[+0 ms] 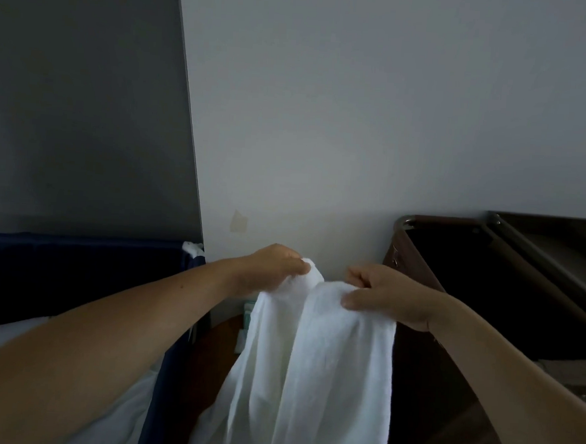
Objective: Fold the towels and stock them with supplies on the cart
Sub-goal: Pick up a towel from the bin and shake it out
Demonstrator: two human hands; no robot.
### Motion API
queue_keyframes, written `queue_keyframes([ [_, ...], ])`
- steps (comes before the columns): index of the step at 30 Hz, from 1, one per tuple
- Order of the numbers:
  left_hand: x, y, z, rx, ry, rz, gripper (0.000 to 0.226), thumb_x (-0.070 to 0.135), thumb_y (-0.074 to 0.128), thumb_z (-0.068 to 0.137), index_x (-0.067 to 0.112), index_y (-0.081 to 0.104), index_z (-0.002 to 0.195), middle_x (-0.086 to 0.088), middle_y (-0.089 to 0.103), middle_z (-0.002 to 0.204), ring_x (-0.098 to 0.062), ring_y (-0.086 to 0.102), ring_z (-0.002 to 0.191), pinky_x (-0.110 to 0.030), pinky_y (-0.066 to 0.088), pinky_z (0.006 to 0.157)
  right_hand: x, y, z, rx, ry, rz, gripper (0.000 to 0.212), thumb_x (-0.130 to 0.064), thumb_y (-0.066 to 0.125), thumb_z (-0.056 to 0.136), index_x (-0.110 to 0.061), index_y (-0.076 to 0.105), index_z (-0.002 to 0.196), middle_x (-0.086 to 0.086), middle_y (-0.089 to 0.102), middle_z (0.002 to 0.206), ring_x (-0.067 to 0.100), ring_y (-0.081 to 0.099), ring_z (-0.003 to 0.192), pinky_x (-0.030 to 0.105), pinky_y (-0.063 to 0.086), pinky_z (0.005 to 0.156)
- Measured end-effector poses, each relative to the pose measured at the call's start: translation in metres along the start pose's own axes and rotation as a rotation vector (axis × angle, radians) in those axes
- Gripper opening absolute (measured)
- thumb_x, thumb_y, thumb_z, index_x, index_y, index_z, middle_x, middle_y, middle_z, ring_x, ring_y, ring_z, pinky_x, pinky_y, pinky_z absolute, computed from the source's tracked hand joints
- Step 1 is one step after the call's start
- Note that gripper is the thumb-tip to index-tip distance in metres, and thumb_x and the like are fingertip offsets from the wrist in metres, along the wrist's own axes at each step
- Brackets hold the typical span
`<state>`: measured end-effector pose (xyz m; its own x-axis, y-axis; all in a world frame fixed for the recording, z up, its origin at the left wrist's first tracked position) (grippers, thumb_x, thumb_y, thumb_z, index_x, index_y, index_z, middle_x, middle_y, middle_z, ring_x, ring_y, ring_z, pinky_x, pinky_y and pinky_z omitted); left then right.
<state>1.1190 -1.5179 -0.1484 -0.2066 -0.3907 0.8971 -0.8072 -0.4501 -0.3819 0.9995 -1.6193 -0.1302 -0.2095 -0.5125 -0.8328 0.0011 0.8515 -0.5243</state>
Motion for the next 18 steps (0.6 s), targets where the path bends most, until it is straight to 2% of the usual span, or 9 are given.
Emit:
queue_keyframes([
  [2,-0.006,0.001,0.001,-0.011,-0.040,-0.106,0.018,0.010,0.058,0.095,0.003,0.059,0.078,-0.015,0.056,0.079,-0.024,0.054,0.070,-0.029,0.042,0.063,-0.004,-0.010,0.001,0.096,-0.052,0.015,0.027,-0.032,0.070,0.076,-0.035,0.048,0.062,-0.019,0.047,0.060,0.001,0.043,0.056,0.015,0.037,0.055],
  [5,-0.013,0.001,0.002,-0.033,-0.107,-0.236,0.031,0.006,0.058,0.092,0.013,0.067,0.063,-0.007,0.067,0.071,-0.020,0.066,0.064,-0.028,0.051,0.060,-0.012,-0.021,0.001,0.223,-0.160,-0.053,0.036,-0.019,0.075,0.086,-0.039,0.051,0.067,-0.017,0.051,0.066,0.004,0.046,0.064,0.019,0.040,0.061],
  [6,-0.015,0.002,0.001,-0.056,-0.133,-0.252,0.026,0.005,0.057,0.092,0.011,0.070,0.070,-0.009,0.070,0.076,-0.021,0.069,0.069,-0.032,0.054,0.065,-0.015,-0.024,0.000,0.265,-0.194,-0.069,0.039,-0.016,0.075,0.087,-0.040,0.051,0.067,-0.018,0.052,0.065,0.001,0.047,0.062,0.015,0.040,0.060],
  [8,-0.018,0.003,-0.004,-0.093,-0.178,-0.245,0.017,0.007,0.056,0.092,0.001,0.071,0.097,-0.016,0.073,0.096,-0.029,0.070,0.087,-0.040,0.058,0.079,-0.024,-0.035,-0.006,0.411,-0.275,-0.021,0.040,-0.014,0.075,0.085,-0.041,0.052,0.067,-0.021,0.054,0.063,-0.004,0.046,0.058,0.011,0.040,0.058],
  [10,-0.024,0.005,-0.009,-0.109,-0.232,-0.238,0.029,0.008,0.056,0.093,-0.006,0.065,0.117,-0.023,0.069,0.115,-0.038,0.067,0.104,-0.047,0.055,0.092,-0.035,-0.053,-0.018,0.599,-0.381,0.073,0.033,-0.022,0.074,0.080,-0.044,0.054,0.068,-0.023,0.056,0.066,-0.005,0.048,0.056,0.007,0.040,0.057],
  [12,-0.026,0.010,-0.012,-0.137,-0.249,-0.256,0.034,0.010,0.056,0.093,-0.008,0.062,0.122,-0.026,0.065,0.122,-0.043,0.063,0.113,-0.049,0.052,0.096,-0.043,-0.064,-0.028,0.755,-0.451,0.045,0.032,-0.023,0.073,0.078,-0.048,0.054,0.070,-0.027,0.060,0.073,-0.007,0.053,0.059,0.005,0.041,0.057],
  [14,-0.018,0.014,-0.013,-0.150,-0.228,-0.357,0.033,0.013,0.053,0.094,-0.011,0.061,0.115,-0.028,0.064,0.116,-0.044,0.062,0.107,-0.046,0.052,0.093,-0.039,-0.057,-0.025,0.775,-0.465,-0.021,0.041,-0.015,0.079,0.079,-0.049,0.055,0.073,-0.028,0.064,0.081,-0.007,0.058,0.068,0.005,0.044,0.062],
  [16,-0.005,0.015,-0.011,-0.144,-0.192,-0.498,0.035,0.023,0.045,0.095,-0.006,0.059,0.107,-0.028,0.057,0.105,-0.039,0.056,0.094,-0.041,0.048,0.086,-0.029,-0.037,-0.013,0.651,-0.428,-0.082,0.051,-0.003,0.081,0.077,-0.049,0.059,0.072,-0.020,0.067,0.086,-0.001,0.063,0.081,0.013,0.049,0.074],
  [18,0.004,0.020,-0.012,-0.227,-0.171,-0.535,0.053,0.038,0.038,0.097,-0.007,0.061,0.110,-0.027,0.059,0.106,-0.036,0.055,0.093,-0.037,0.049,0.082,-0.023,-0.019,-0.006,0.555,-0.441,-0.205,0.054,0.005,0.077,0.075,-0.045,0.059,0.067,-0.016,0.068,0.088,0.004,0.064,0.088,0.016,0.048,0.080],
])
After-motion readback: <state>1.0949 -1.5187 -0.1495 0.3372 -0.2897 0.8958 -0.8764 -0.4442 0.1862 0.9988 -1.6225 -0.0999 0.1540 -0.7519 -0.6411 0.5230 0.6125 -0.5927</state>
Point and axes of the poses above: each hand's wrist, its own z-axis towards the middle knuckle, its own y-axis out of the palm, x = y × z, the point moved 9 cm from there along z, towards the middle knuckle
